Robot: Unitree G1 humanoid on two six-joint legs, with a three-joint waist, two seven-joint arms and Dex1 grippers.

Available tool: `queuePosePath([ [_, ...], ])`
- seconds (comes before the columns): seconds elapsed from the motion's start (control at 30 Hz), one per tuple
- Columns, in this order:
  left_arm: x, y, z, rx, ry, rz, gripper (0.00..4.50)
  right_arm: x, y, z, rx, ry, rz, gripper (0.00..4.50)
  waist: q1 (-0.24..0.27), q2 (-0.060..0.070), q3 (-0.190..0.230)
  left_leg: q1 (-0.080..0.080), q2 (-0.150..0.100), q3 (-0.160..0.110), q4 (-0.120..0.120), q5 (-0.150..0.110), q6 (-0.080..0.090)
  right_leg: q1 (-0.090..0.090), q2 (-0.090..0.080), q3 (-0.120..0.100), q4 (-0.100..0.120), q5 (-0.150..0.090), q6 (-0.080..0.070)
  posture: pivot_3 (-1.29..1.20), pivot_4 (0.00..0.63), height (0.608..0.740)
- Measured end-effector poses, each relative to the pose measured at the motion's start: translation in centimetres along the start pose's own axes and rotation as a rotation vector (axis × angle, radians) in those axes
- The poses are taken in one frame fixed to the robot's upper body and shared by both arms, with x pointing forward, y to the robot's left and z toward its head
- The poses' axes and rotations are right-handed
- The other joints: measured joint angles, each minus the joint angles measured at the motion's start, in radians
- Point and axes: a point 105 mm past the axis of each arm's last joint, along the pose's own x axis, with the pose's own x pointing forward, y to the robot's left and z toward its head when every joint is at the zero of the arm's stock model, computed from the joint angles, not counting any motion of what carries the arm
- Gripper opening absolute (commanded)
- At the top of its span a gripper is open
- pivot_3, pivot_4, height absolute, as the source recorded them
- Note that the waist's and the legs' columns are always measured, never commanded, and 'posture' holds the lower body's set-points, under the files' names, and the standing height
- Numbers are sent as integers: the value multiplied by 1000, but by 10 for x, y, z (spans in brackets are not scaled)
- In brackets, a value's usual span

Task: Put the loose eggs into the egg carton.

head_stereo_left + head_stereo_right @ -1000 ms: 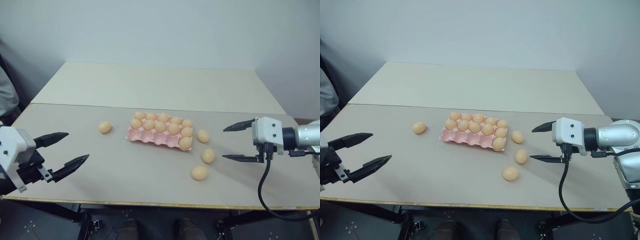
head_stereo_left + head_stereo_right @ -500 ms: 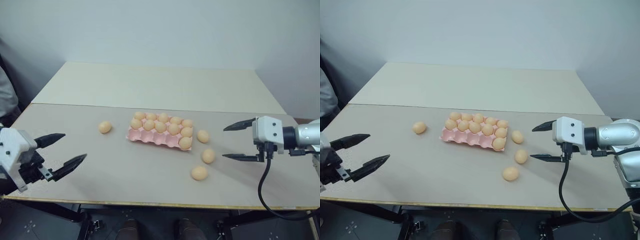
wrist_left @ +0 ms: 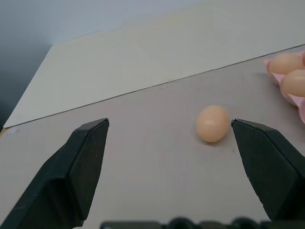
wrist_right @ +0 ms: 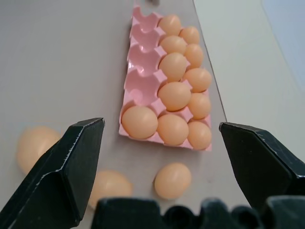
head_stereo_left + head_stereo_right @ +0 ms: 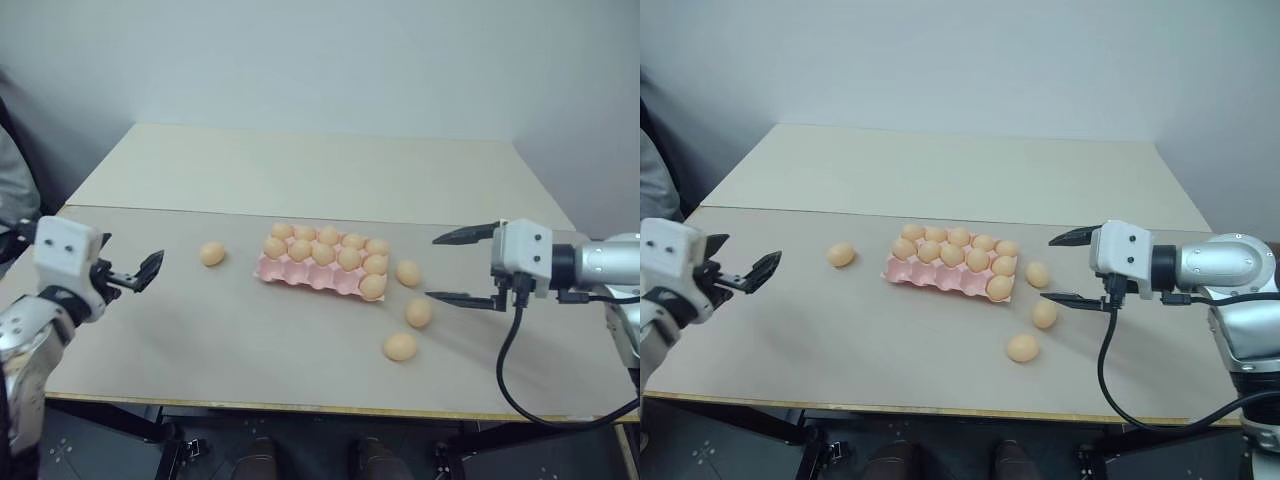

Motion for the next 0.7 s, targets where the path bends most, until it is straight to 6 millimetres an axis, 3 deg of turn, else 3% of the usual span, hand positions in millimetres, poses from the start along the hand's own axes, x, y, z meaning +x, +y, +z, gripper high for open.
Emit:
queuePosePath([
  [0.33, 67, -35, -19, -43, 30, -147, 4484, 8, 8, 11, 7, -13, 0, 4500, 0, 0, 0, -1, 0, 0, 0, 0, 0, 0, 0, 0, 0, 5, -6, 0, 150, 740],
  [0.7, 101, -47, -25, -30, 49, -228, 4484, -8, 18, 12, 39, 37, -20, 4500, 0, -1, 0, -1, 0, -1, 1, 0, 0, 0, 0, -1, 0, 2, 1, 0, 150, 740],
])
